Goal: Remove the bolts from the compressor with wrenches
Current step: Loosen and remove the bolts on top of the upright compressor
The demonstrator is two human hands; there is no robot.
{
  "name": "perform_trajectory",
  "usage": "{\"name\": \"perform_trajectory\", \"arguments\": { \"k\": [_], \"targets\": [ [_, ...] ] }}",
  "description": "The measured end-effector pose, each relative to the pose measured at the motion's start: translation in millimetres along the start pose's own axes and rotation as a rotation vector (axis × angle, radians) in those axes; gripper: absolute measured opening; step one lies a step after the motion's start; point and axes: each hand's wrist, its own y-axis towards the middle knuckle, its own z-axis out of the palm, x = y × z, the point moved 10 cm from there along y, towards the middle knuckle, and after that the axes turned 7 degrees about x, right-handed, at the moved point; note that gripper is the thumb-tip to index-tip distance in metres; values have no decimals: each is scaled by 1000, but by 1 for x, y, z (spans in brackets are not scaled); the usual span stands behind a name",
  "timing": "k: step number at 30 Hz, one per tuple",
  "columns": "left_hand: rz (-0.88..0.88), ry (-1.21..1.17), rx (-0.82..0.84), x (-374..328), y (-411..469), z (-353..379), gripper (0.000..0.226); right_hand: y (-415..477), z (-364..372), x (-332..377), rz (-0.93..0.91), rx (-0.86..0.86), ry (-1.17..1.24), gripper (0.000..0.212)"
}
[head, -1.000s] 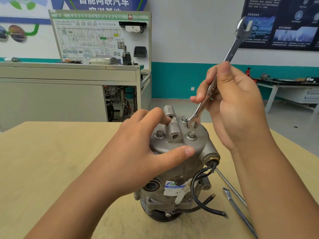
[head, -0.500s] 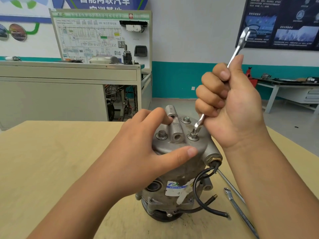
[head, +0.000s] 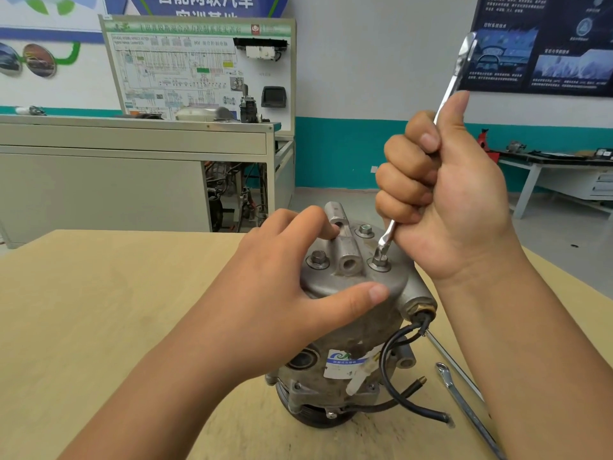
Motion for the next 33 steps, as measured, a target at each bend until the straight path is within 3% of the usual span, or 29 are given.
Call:
{"name": "perform_trajectory", "arguments": {
  "k": [17,33],
  "targets": [
    [-12,-16,8,0,0,1,56,-3,-5,-2,21,-20,24,58],
    [-9,-30,6,0,0,1,56,-14,4,18,-163,-137,-157,49]
  ]
}}
